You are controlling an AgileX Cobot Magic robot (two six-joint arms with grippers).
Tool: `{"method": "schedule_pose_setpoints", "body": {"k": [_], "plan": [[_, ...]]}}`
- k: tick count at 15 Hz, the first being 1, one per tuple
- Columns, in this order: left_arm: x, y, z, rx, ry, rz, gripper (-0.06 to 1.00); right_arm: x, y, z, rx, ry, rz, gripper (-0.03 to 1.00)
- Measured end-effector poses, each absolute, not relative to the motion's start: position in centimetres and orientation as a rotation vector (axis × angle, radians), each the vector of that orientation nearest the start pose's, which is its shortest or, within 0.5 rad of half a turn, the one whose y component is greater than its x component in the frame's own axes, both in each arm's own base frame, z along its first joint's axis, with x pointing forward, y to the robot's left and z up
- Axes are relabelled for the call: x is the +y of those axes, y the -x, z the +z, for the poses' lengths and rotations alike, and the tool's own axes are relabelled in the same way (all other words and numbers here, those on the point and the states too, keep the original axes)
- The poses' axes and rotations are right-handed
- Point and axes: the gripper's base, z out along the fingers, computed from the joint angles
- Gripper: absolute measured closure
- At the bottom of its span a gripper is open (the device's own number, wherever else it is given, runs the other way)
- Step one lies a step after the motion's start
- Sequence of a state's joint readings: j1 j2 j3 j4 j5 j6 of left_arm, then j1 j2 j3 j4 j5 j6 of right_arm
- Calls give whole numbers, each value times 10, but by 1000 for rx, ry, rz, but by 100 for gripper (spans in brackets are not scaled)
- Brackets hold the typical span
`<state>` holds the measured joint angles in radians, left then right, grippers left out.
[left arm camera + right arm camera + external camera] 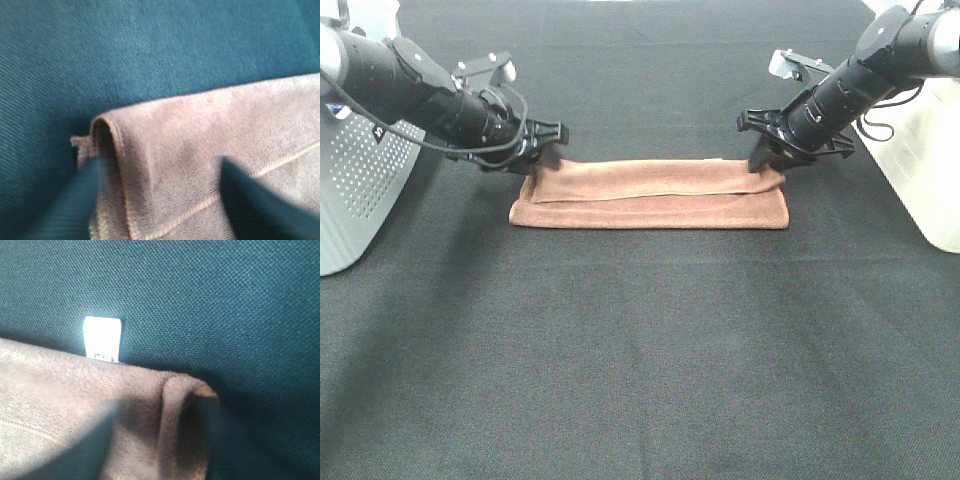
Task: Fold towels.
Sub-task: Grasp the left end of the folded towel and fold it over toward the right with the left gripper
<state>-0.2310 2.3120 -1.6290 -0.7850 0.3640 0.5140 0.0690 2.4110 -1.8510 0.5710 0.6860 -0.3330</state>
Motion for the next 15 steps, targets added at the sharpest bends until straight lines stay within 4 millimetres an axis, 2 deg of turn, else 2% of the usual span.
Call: {"method": "schedule_pose_setpoints", "body": {"k": [1, 2, 3, 5, 8, 15], "plan": [[-136, -478, 118, 2453, -114, -513, 24, 66, -506, 113, 2639, 43, 526, 25], [-135, -478, 122, 2446, -135, -501, 22, 65, -505, 115, 2654, 68, 510, 16], [-135, -478, 126, 2444, -141, -496, 21, 65, -502, 118, 2683, 84, 498, 13], [-136, -474, 129, 2489, -97, -536, 21, 61, -489, 133, 2805, 80, 455, 10], [-135, -468, 117, 2597, -28, -548, 21, 60, -478, 134, 2927, 82, 450, 10], [-131, -470, 104, 2628, 15, -476, 21, 60, -477, 134, 2941, 84, 452, 10]]}}
